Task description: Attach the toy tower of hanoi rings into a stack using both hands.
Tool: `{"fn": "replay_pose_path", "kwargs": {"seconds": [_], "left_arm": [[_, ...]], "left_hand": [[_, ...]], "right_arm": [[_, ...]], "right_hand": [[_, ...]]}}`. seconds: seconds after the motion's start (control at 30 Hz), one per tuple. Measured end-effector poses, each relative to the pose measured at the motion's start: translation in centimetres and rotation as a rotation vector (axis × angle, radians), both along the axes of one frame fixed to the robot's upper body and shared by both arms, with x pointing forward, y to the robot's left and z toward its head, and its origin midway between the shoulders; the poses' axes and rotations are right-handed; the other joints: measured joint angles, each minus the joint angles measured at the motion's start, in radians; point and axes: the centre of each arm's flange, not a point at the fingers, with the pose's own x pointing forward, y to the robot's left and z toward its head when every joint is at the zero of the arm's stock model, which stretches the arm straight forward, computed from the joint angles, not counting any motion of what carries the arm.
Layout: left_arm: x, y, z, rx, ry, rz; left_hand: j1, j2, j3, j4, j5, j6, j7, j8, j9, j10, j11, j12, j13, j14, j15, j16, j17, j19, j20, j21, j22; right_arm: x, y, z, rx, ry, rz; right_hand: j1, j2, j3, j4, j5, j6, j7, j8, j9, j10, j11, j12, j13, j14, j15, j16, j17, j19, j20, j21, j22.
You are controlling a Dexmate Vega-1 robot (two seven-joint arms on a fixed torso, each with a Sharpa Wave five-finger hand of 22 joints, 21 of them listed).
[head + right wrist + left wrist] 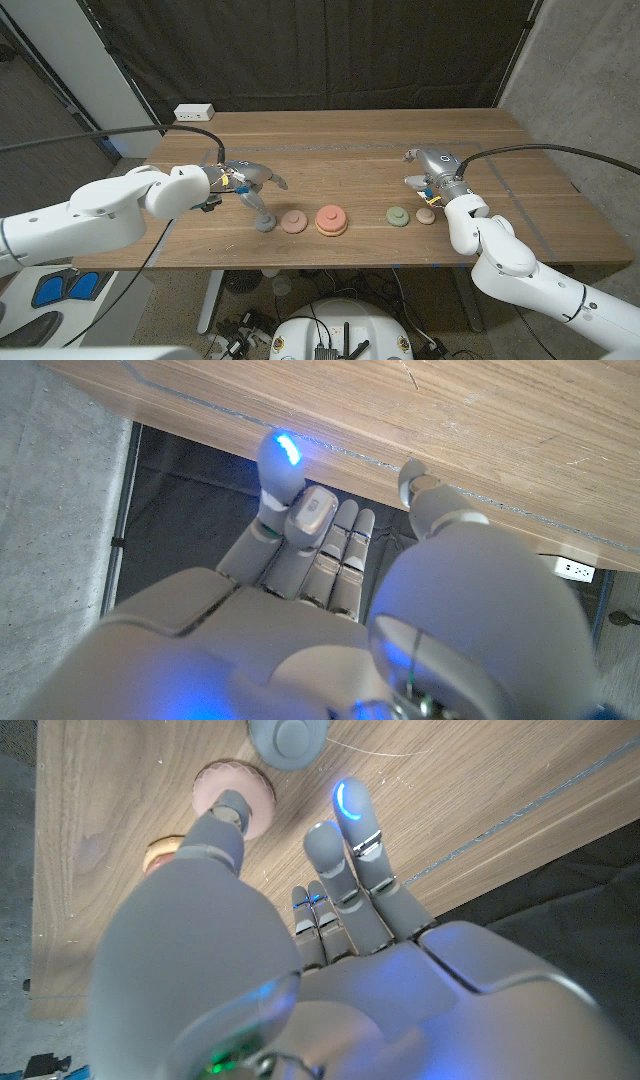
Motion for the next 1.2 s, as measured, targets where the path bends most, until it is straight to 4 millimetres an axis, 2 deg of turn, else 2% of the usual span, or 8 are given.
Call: {"fn": "replay_pose_path", "kwargs": {"seconds": [0.23,0.37,0.5,0.63,0.77,0.87,1.03,1.2], "left_arm": [[0.4,-0.7,-0.3,0.041,0.002,-0.029],[0.3,-1.0,-0.5,0.072,0.008,-0.042],[0.8,-1.4,-0.5,0.089,0.011,-0.060],[1.0,-1.7,-0.7,0.109,0.013,-0.074],[1.3,-2.0,-0.9,0.123,0.014,-0.090],[1.5,-2.3,-1.1,0.140,0.012,-0.106],[1.9,-2.8,-1.4,0.170,0.006,-0.126],[2.2,-3.2,-1.8,0.199,0.001,-0.141]], "left_hand": [[0.009,0.001,-0.013,0.004,-0.006,-0.006,0.006,0.000,-0.004,-0.018,0.007,0.000,-0.005,0.000,0.000,0.000,-0.005,-0.003,-0.003,0.000,-0.003],[0.009,0.001,-0.017,0.008,-0.010,-0.012,0.001,0.000,-0.005,-0.018,0.007,0.000,-0.009,-0.007,0.004,0.000,-0.012,-0.006,-0.001,0.000,-0.005],[0.009,0.001,-0.023,0.009,-0.010,-0.020,0.009,0.000,-0.005,-0.029,0.007,0.000,-0.013,-0.009,0.006,0.000,-0.017,-0.009,0.002,0.000,-0.005],[0.009,0.001,-0.026,0.007,-0.012,-0.025,0.004,0.000,-0.005,-0.034,0.013,0.000,-0.014,-0.013,0.009,0.000,-0.019,-0.011,0.000,-0.001,-0.005],[0.009,0.001,-0.031,0.011,-0.013,-0.026,0.005,0.000,-0.005,-0.034,0.013,0.004,-0.019,-0.023,0.012,-0.004,-0.030,-0.016,0.005,-0.006,-0.005],[0.009,0.001,-0.030,0.011,-0.013,-0.030,0.009,0.000,-0.005,-0.034,0.013,0.004,-0.019,-0.030,0.012,-0.010,-0.036,-0.021,0.000,-0.006,-0.005],[0.009,0.001,-0.039,0.011,-0.017,-0.035,0.013,0.000,-0.005,-0.041,0.020,0.004,-0.023,-0.034,0.016,-0.011,-0.048,-0.029,0.007,-0.006,-0.005],[0.006,0.004,-0.044,0.011,-0.017,-0.036,0.014,0.007,-0.005,-0.046,0.025,0.004,-0.023,-0.034,0.016,-0.011,-0.054,-0.029,0.007,-0.006,-0.005]], "right_arm": [[0.0,0.1,0.0,-0.003,0.001,-0.003],[0.0,0.2,0.0,-0.003,0.001,-0.003],[0.0,0.2,0.0,-0.005,0.001,-0.008],[-0.1,0.2,0.1,-0.005,0.001,-0.013],[-0.2,0.2,0.2,-0.005,-0.001,-0.013],[-0.3,0.3,0.2,-0.005,-0.002,-0.013],[-0.4,0.3,0.2,-0.005,-0.002,-0.016],[-0.5,0.3,0.2,-0.004,0.001,-0.019]], "right_hand": [[0.000,0.000,0.000,0.000,0.000,0.000,0.000,0.000,0.000,0.000,0.000,0.000,0.000,0.000,0.000,0.000,0.000,0.000,0.000,0.000,0.000],[0.000,0.000,0.000,0.000,0.000,0.003,-0.003,0.001,0.000,0.004,0.004,0.000,0.001,0.000,0.000,0.000,0.000,0.000,0.000,0.000,0.000],[0.000,0.000,0.000,0.000,0.000,0.005,-0.005,0.004,-0.005,0.005,0.005,0.000,0.005,0.000,0.000,0.000,0.000,0.000,0.000,0.000,0.000],[0.000,0.000,0.000,0.000,0.000,0.005,-0.005,0.004,-0.005,0.005,0.005,0.000,0.005,0.000,0.000,0.000,0.000,0.000,0.000,0.000,0.000],[0.000,0.000,0.000,0.000,0.000,0.011,0.000,0.004,-0.005,0.013,-0.002,0.000,0.005,0.000,0.000,0.000,0.000,0.000,0.000,0.000,0.000],[0.000,0.000,0.000,0.000,0.000,0.011,0.000,0.004,-0.005,0.013,-0.002,0.000,0.005,0.000,0.000,0.000,0.000,0.000,0.000,0.000,0.000],[0.000,0.000,0.002,-0.002,0.002,0.011,0.000,0.004,-0.005,0.018,0.004,0.000,0.009,0.000,0.000,0.000,0.000,0.000,0.000,0.000,0.000],[0.000,0.000,0.004,-0.005,0.004,0.011,0.000,0.004,-0.004,0.023,-0.002,0.000,0.009,0.000,0.000,0.000,0.000,0.000,0.000,0.000,0.000]]}}
